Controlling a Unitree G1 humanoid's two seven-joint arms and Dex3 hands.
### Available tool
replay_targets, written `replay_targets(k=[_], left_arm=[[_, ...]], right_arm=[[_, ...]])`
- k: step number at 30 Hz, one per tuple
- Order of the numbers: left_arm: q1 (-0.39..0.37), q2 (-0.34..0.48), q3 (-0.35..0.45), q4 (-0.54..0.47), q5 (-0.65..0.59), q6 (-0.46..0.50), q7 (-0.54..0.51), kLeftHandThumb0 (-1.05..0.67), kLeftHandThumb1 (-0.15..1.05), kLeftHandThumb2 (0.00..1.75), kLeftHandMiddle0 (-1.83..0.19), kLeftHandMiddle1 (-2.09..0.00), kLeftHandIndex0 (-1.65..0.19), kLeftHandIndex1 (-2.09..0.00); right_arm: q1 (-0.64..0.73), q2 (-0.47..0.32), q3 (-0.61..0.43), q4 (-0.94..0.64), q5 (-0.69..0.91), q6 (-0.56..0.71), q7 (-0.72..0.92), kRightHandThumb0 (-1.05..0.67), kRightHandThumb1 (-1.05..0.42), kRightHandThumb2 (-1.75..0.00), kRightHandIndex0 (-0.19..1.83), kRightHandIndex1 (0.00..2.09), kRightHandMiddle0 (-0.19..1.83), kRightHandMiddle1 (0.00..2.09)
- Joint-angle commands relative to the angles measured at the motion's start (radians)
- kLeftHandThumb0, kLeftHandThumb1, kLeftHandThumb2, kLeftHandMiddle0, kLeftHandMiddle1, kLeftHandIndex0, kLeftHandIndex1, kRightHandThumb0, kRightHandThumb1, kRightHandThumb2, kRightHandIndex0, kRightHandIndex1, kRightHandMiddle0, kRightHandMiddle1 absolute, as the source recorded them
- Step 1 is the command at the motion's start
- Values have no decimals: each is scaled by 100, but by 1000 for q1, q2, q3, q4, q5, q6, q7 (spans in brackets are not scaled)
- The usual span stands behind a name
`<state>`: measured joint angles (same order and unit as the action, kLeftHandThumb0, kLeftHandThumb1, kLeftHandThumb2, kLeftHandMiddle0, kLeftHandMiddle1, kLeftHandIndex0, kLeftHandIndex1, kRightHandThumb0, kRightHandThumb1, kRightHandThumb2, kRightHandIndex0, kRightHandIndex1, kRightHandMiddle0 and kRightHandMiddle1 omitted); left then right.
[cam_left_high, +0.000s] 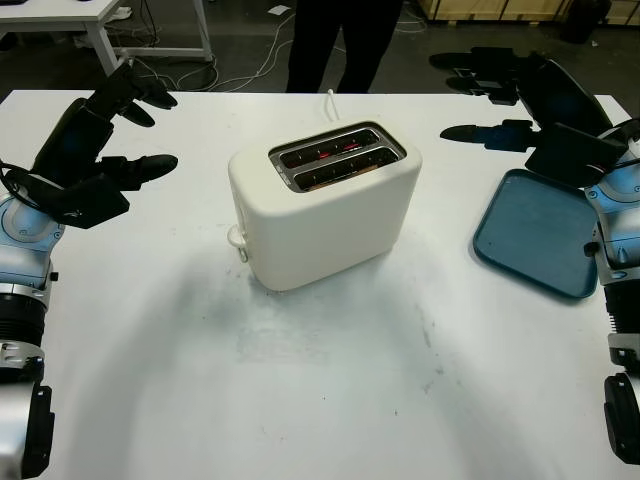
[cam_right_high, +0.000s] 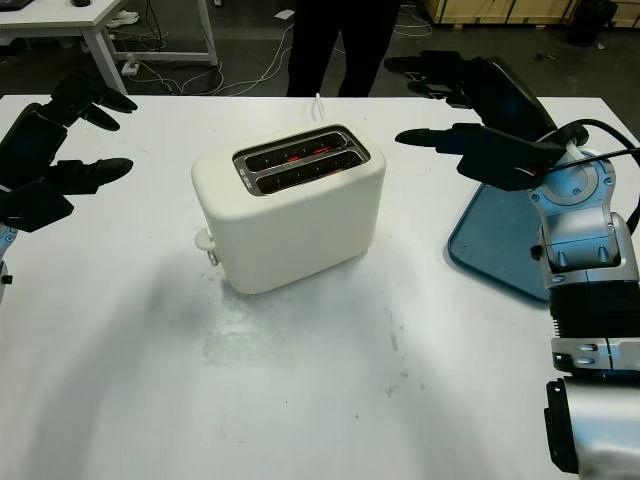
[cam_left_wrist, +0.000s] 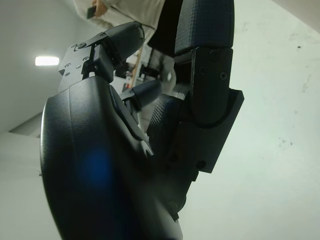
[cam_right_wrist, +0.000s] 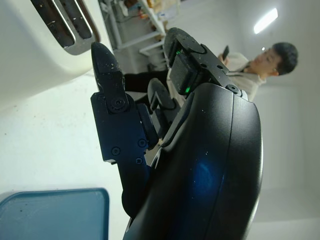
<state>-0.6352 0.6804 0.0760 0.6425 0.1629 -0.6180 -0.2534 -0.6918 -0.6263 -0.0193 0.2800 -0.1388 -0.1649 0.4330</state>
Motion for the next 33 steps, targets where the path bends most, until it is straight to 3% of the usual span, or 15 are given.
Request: replay_targets(k=[1,29,33], left_arm=[[5,0,3,-8,-3,8,7,-105,92,42,0,-150,0,-131],[7,2,7,-36,-13,40,-4,-105,92,42,0,-152,0,-131],[11,4,11,-50,-6,39,7,-105,92,44,0,-144,0,-123]], right_arm=[[6,2,0,5,-1,-15,-5,-40,-86,0,57,1,51,1],[0,-11,0,-11,-15,-12,-2,-38,-86,0,57,1,51,1],[-3,-16,-8,-7,2,-26,13,-37,-88,-1,55,0,49,0]])
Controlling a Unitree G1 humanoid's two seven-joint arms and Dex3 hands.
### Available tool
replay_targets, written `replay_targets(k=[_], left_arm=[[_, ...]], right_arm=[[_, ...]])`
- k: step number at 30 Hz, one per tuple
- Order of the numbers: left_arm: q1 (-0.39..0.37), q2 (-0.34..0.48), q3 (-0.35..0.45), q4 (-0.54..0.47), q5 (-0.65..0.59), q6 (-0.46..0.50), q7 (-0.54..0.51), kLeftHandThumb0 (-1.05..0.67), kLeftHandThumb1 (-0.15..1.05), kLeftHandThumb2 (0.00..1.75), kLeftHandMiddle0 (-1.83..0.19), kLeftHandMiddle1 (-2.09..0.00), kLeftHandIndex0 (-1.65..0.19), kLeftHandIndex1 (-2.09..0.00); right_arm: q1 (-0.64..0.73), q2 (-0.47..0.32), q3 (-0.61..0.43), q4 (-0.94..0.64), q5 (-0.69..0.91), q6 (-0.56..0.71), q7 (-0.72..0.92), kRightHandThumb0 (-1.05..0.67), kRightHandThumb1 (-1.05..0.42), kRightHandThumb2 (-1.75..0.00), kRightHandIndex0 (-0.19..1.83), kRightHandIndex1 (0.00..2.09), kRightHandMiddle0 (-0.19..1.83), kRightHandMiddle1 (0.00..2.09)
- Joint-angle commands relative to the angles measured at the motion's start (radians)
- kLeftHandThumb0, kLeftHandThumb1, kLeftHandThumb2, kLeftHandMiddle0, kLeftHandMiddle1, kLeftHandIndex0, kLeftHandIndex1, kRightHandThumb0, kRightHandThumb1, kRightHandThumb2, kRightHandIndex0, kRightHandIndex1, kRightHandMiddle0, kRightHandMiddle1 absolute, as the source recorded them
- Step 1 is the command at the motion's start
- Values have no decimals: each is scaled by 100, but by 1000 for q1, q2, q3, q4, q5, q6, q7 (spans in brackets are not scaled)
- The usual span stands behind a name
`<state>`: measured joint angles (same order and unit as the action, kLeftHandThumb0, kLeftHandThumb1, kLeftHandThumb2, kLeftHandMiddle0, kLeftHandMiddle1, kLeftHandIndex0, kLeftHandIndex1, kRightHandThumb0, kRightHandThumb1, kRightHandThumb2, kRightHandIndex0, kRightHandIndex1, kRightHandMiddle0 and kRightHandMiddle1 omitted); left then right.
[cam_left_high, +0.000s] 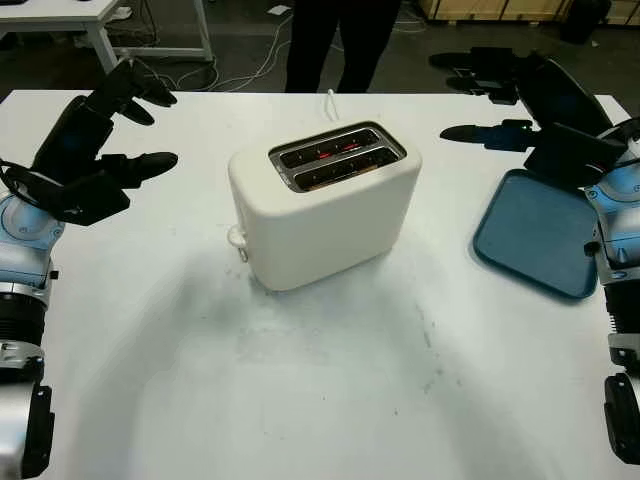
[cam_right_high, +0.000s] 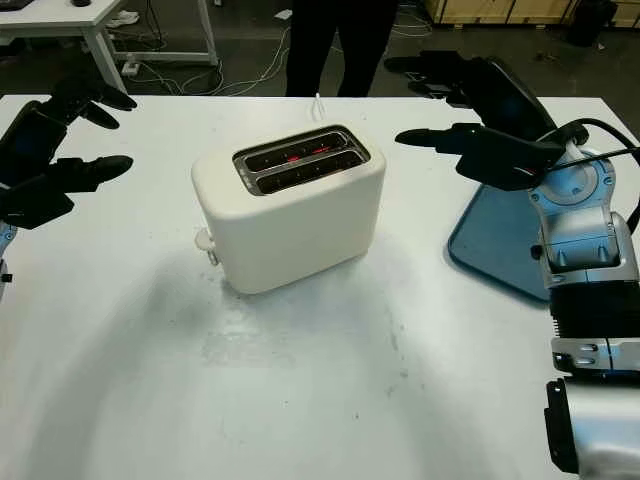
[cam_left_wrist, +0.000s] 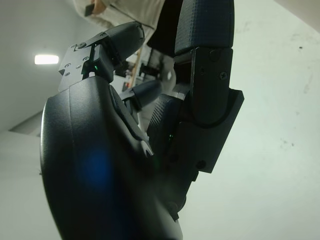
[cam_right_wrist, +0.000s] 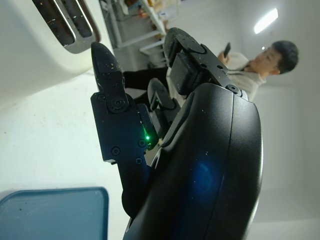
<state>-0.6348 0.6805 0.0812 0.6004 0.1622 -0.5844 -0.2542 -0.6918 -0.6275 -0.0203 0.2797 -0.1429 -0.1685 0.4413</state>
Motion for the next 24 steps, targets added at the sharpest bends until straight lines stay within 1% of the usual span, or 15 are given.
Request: replay_targets(k=[1,3,5,8,13,19,24], left_arm=[[10,3,6,-7,-2,4,13,-105,92,45,0,-143,0,-121],[7,0,7,4,3,-5,21,-105,92,46,0,-142,0,-120],[2,-1,4,22,5,-23,27,-105,92,48,0,-141,0,-120],[6,1,-3,20,22,-27,44,-105,92,50,0,-141,0,-121],[5,5,-11,25,40,-36,58,-105,92,52,0,-147,0,-125],[-3,4,-13,48,46,-49,63,-105,92,52,0,-149,0,-127],[-7,0,-12,43,28,-29,43,-105,92,49,0,-152,0,-131]], right_arm=[[-4,-17,-8,-3,6,-31,5,-38,-88,-1,55,1,50,0],[-6,-15,-9,5,7,-43,3,-38,-89,-1,55,1,50,0],[-6,-9,-11,-4,15,-24,7,-35,-89,-1,54,0,49,0],[-7,-12,-3,-14,-2,-20,0,-32,-88,0,54,1,49,0],[-14,-8,1,5,-3,-39,3,-32,-88,0,55,1,50,1],[-7,4,3,-16,-5,8,-5,-29,-86,0,54,0,49,0],[-3,11,1,-39,5,53,0,-27,-86,0,54,0,47,0]])
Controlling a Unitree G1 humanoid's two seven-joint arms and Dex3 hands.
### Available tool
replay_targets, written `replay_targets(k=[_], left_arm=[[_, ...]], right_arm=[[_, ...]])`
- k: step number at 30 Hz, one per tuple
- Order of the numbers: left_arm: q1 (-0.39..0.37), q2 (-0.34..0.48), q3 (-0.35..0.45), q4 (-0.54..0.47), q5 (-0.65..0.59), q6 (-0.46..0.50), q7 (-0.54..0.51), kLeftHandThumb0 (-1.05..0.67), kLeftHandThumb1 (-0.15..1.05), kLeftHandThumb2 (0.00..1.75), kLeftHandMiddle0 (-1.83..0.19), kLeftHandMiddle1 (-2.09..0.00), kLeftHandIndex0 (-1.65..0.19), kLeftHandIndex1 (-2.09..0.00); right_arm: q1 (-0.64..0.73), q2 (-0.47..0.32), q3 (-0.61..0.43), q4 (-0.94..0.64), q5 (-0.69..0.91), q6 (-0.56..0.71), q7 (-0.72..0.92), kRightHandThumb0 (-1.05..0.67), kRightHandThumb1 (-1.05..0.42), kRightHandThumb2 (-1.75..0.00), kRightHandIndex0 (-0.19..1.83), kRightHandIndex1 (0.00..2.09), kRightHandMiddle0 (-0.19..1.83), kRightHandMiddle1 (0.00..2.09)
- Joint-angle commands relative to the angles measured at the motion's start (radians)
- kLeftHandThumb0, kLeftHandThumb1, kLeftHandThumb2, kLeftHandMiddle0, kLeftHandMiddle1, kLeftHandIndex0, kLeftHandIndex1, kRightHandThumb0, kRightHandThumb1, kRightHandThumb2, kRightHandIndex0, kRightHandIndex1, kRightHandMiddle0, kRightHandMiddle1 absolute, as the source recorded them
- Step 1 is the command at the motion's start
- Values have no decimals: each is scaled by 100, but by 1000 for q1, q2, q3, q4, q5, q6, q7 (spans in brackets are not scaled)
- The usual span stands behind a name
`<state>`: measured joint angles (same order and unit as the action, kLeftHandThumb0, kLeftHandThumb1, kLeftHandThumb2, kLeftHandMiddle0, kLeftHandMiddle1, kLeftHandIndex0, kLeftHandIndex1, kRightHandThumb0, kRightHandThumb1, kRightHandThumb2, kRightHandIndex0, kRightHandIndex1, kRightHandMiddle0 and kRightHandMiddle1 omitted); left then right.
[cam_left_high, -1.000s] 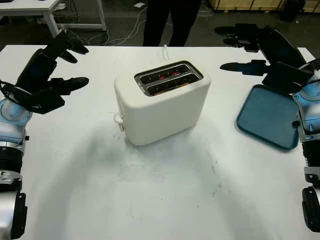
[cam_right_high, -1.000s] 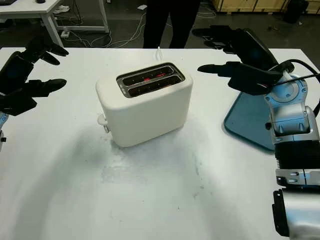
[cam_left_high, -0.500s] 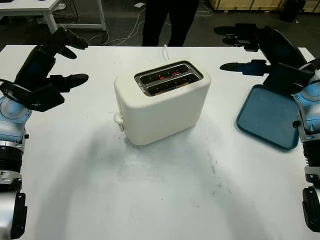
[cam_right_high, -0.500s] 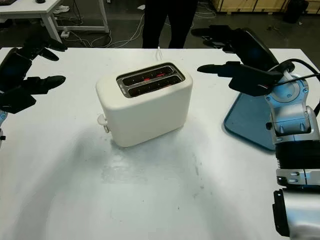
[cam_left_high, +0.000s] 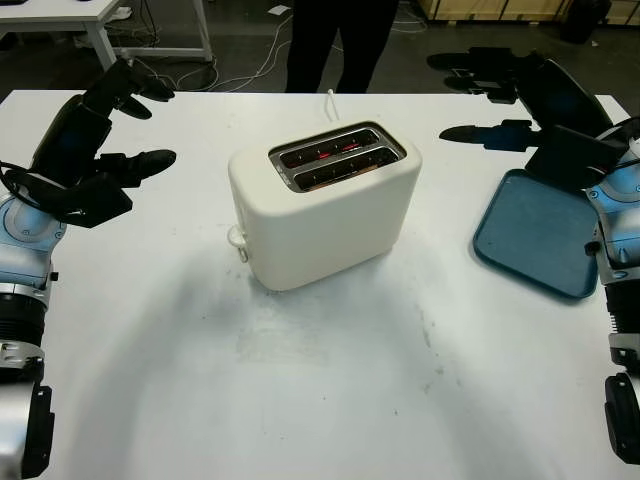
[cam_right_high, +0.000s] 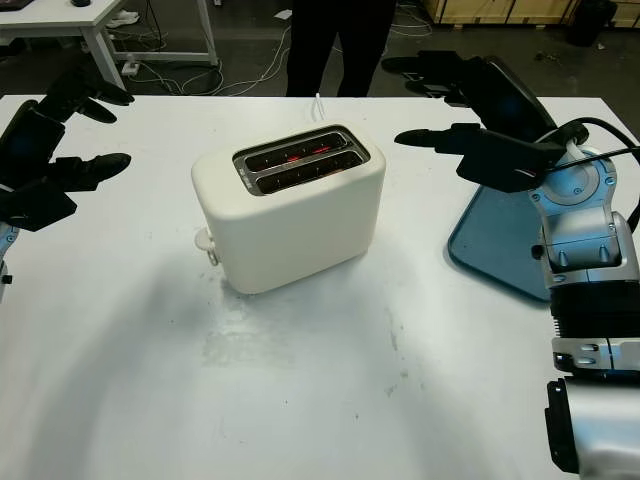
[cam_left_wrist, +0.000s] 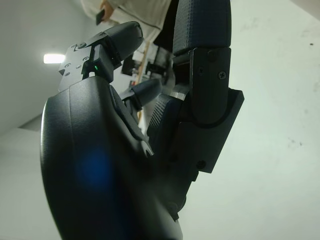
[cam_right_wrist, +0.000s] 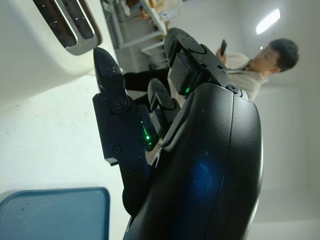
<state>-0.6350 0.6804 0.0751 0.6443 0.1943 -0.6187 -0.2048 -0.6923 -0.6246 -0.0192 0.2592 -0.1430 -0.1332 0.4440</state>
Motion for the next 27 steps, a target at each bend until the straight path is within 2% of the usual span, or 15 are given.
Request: replay_targets(k=[1,8,27], left_arm=[[-5,1,-7,-5,0,5,-5,-105,92,49,0,-152,0,-132],[29,4,7,-68,-14,60,-11,-105,92,48,0,-155,0,-135],[17,1,-1,-49,-8,44,-12,-105,92,47,0,-153,0,-134]], right_arm=[[-1,8,0,-23,6,21,-1,-28,-86,0,53,0,47,0],[3,0,1,-27,1,4,-5,-30,-86,0,52,1,48,1],[-3,5,7,-23,3,2,-3,-28,-84,0,54,1,49,1]])
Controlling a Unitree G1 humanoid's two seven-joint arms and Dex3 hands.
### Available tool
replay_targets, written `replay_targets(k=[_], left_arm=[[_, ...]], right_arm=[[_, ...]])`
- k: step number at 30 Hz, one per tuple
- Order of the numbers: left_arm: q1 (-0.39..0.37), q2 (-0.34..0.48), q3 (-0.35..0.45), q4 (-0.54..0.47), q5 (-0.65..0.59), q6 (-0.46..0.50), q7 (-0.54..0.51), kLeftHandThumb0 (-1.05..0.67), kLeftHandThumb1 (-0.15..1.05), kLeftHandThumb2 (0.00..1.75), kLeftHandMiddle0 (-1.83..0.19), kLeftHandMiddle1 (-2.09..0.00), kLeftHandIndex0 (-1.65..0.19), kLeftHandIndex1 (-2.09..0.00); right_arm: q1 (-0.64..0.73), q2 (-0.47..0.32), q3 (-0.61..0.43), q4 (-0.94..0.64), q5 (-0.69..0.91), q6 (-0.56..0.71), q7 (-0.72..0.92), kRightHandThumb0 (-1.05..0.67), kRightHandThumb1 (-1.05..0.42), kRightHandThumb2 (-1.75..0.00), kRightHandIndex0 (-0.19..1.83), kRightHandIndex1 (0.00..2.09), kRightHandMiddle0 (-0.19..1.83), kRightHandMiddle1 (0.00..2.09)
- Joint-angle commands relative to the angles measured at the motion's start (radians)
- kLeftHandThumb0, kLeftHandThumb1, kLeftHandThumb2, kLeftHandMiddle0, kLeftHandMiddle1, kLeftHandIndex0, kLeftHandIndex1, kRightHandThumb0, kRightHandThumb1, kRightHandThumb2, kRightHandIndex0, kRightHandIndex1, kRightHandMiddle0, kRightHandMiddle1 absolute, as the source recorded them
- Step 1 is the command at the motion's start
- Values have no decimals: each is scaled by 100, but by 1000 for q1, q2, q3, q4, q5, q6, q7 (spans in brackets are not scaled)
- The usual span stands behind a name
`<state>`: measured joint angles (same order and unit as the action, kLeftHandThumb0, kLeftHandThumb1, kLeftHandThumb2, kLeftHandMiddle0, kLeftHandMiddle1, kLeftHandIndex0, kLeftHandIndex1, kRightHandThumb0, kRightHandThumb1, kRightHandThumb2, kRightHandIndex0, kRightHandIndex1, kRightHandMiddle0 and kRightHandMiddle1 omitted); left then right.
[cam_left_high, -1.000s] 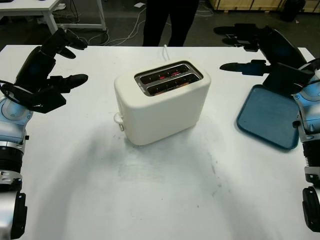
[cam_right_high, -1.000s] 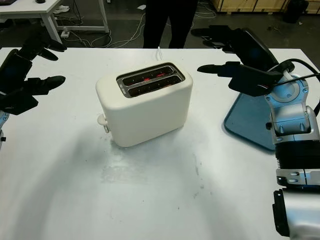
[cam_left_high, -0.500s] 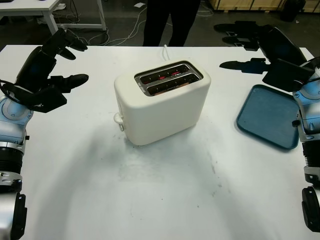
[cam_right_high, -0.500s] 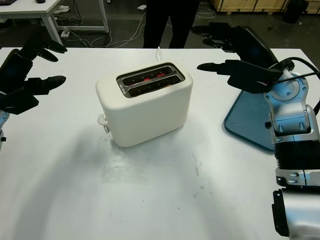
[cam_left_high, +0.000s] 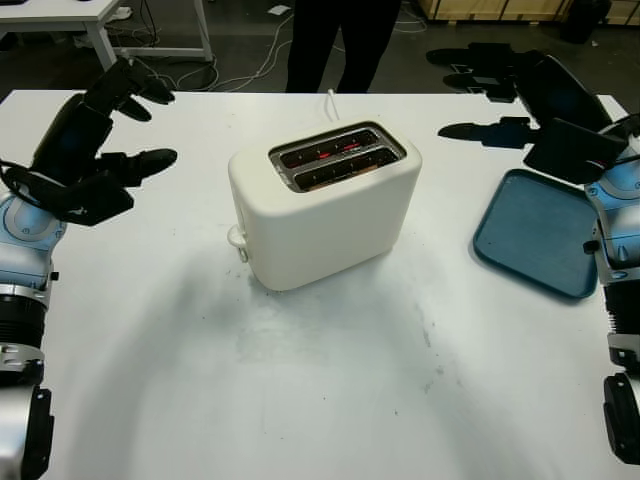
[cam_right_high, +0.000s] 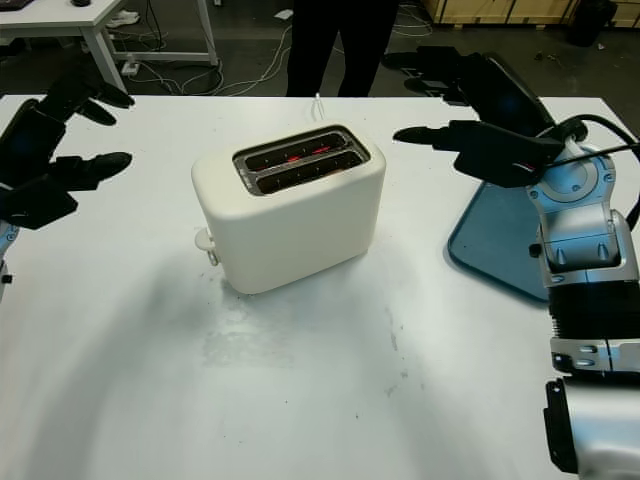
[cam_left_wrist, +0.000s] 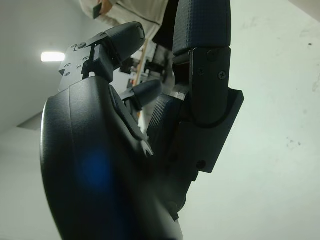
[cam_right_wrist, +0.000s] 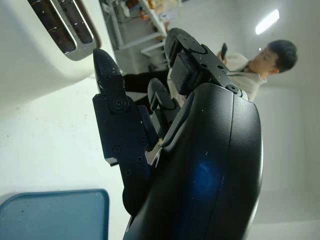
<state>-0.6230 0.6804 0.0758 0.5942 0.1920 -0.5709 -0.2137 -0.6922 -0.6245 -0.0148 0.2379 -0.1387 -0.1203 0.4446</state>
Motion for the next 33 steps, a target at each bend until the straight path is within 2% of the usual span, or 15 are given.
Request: replay_targets(k=[1,5,8,24,33], left_arm=[[6,2,-1,-1,-2,-2,0,-105,92,47,0,-153,0,-134],[4,1,-1,0,-7,-1,-5,-105,92,47,0,-154,0,-134],[2,-2,-2,3,-8,1,-6,-105,92,47,0,-154,0,-135],[-2,-8,-4,29,-1,-37,3,-105,92,48,0,-154,0,-134],[-2,-6,-1,50,-6,-54,3,-105,92,48,0,-153,0,-133]], right_arm=[[-4,5,2,-1,0,-8,-2,-27,-84,0,54,1,49,1],[-6,4,4,-4,3,3,2,-28,-84,0,53,1,49,0],[-6,7,1,5,6,-10,-3,-27,-83,0,59,4,49,1],[-9,0,2,6,4,-4,3,-33,-85,0,57,2,49,0],[-4,3,4,-1,-2,-3,-3,-30,-84,0,54,0,50,0]])
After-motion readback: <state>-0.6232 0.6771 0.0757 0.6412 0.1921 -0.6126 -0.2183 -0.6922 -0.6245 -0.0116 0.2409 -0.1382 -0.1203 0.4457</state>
